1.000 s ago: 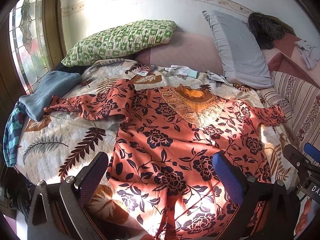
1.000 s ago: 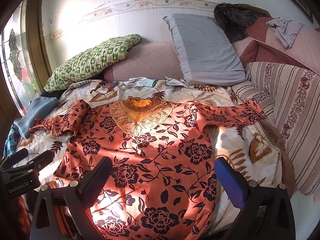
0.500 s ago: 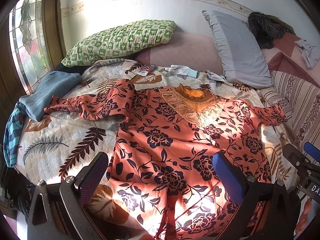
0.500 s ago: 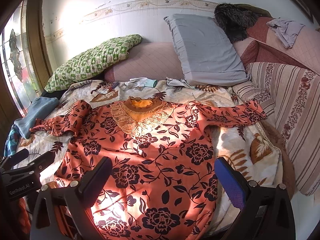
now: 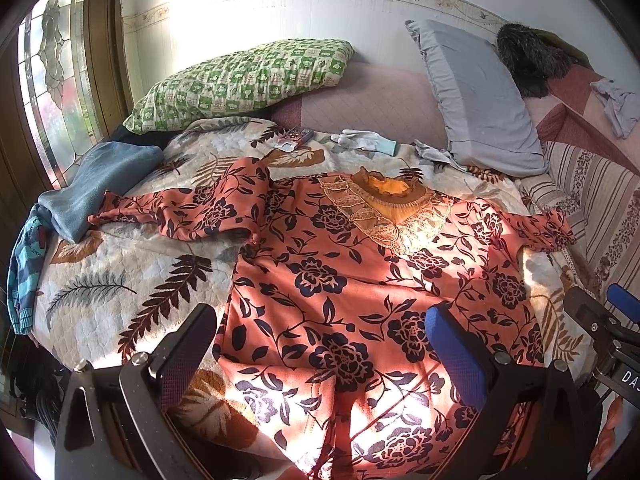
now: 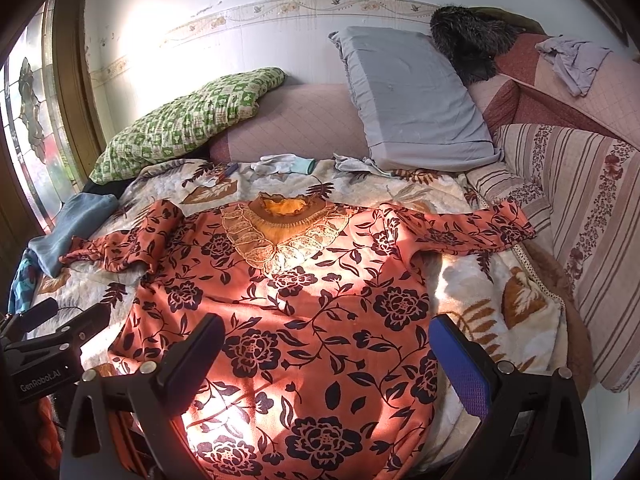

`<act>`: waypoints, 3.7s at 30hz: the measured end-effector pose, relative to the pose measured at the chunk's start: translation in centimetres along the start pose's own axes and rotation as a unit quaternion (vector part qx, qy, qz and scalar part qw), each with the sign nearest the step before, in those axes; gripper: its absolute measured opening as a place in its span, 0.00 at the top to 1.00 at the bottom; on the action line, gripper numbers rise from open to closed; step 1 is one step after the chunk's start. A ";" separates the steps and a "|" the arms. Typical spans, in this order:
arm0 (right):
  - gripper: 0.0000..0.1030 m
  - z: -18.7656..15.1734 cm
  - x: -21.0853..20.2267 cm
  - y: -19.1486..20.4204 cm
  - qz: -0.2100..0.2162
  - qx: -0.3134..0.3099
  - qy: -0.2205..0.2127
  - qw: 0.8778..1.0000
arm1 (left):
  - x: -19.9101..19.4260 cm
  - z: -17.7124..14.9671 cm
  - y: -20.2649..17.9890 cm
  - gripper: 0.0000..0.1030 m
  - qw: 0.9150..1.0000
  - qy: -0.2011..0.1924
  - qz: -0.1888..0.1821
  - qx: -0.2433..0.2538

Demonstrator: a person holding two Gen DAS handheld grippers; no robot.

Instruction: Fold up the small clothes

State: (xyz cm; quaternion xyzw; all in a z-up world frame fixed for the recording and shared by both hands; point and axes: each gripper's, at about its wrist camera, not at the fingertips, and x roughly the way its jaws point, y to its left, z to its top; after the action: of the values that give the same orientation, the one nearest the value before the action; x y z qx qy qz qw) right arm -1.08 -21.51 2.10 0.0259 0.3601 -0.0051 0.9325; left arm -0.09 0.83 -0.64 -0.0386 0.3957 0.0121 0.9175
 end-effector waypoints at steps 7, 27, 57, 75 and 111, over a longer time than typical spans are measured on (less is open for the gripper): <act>0.00 0.1 0.4 0.1 0.003 0.001 0.003 1.000 | 0.1 0.0 0.0 0.00 1.000 0.001 0.000 0.000; 0.00 2.2 11.1 -20.8 0.028 0.248 0.023 0.968 | 7.8 -1.0 4.3 0.00 0.996 0.082 0.016 -0.041; 0.94 18.1 23.4 -28.7 -0.034 0.222 -0.025 0.974 | 11.5 -0.5 9.3 0.00 0.992 0.060 0.008 -0.112; 0.11 2.3 30.5 13.2 0.275 0.103 0.214 0.932 | 8.8 -1.0 15.9 0.00 0.985 0.034 0.034 -0.163; 0.02 1.2 31.7 -11.6 0.209 0.229 0.126 0.942 | 26.6 7.6 41.5 0.94 0.842 0.107 0.003 -0.530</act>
State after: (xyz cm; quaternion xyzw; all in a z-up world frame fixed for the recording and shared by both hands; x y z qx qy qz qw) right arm 22.92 -32.89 -18.83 0.3144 0.4502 0.1110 0.8283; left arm 21.51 42.60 -17.35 -0.5184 0.4246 0.2186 0.7094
